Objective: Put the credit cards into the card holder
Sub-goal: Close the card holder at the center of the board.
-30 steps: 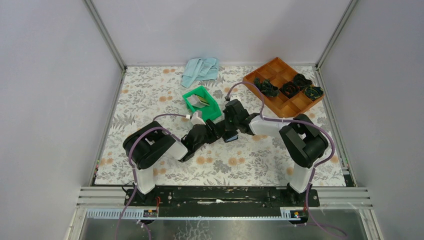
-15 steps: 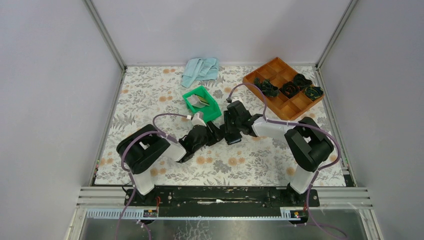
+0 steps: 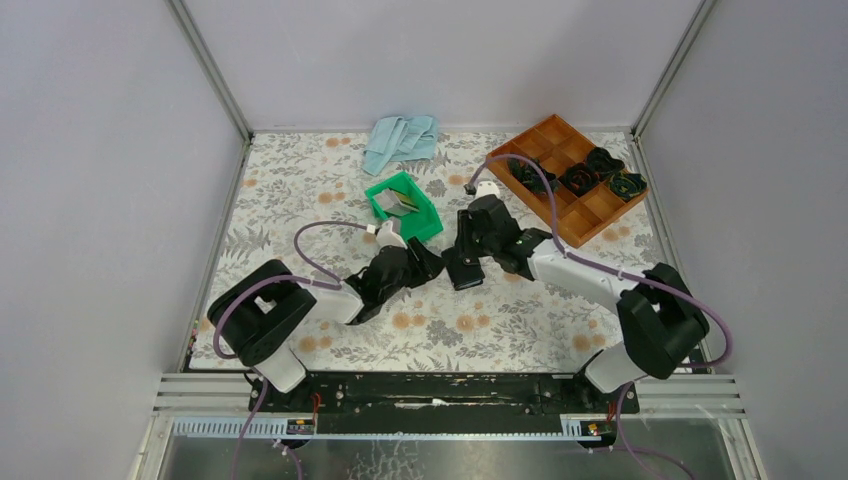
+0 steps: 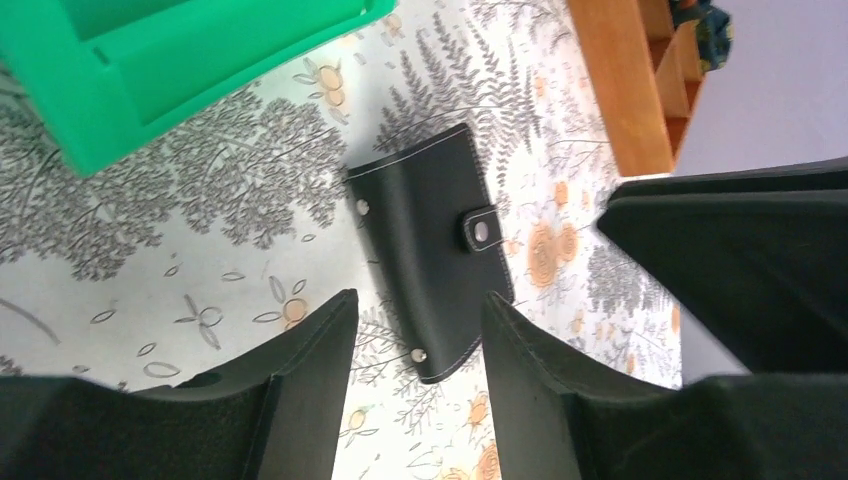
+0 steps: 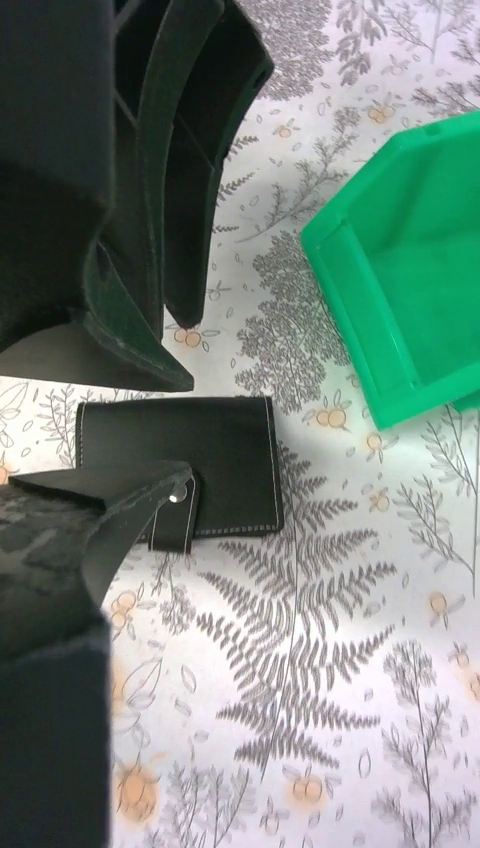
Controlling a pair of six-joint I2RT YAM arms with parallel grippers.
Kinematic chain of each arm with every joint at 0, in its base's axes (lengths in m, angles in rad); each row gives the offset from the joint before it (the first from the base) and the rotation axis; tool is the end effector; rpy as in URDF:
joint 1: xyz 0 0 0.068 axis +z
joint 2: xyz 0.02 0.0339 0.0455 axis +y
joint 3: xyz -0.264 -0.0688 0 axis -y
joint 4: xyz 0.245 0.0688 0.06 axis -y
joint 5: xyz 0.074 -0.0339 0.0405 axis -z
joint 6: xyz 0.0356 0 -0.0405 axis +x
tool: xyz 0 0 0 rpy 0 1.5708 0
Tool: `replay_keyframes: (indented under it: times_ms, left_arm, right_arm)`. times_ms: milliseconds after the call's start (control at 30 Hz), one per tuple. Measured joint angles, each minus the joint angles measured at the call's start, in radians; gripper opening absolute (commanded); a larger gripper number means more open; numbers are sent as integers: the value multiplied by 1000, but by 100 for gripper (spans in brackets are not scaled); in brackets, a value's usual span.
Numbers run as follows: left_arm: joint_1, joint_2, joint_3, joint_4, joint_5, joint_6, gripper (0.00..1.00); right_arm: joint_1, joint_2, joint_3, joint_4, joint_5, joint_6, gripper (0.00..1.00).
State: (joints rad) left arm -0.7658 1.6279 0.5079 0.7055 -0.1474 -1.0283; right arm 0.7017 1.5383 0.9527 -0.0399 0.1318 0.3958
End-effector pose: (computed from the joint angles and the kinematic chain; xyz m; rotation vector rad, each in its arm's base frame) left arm 0.2168 -0.2012 0.1387 -0.3795 2.0928 -0.9855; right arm 0.2607 0.2142 0.2280 -0.2652 2.2142 0.4689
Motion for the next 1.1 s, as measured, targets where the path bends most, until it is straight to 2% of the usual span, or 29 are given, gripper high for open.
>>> replay_keyframes:
  times_ms: [167, 267, 367, 500, 767, 1100]
  left_arm:
    - [-5, 12, 0, -45, -5, 21, 36]
    - [-17, 26, 5, -87, -19, 36, 26]
    - [-32, 45, 31, -137, -33, 52, 19]
    - [-44, 79, 84, -183, -44, 68, 18]
    - [-53, 139, 153, -211, -48, 80, 18]
    - [-52, 182, 231, -258, -55, 104, 19]
  right_arm:
    - [-3, -29, -31, -6, 93, -6, 6]
    - [-19, -25, -76, -15, 121, 1, 0]
    - [-48, -3, -111, -23, 138, 6, 0]
    - [-84, 29, -135, -27, 140, 8, 0]
    - [-99, 103, -136, -2, 101, 15, 0]
    - [-94, 79, -185, 61, 74, 48, 0]
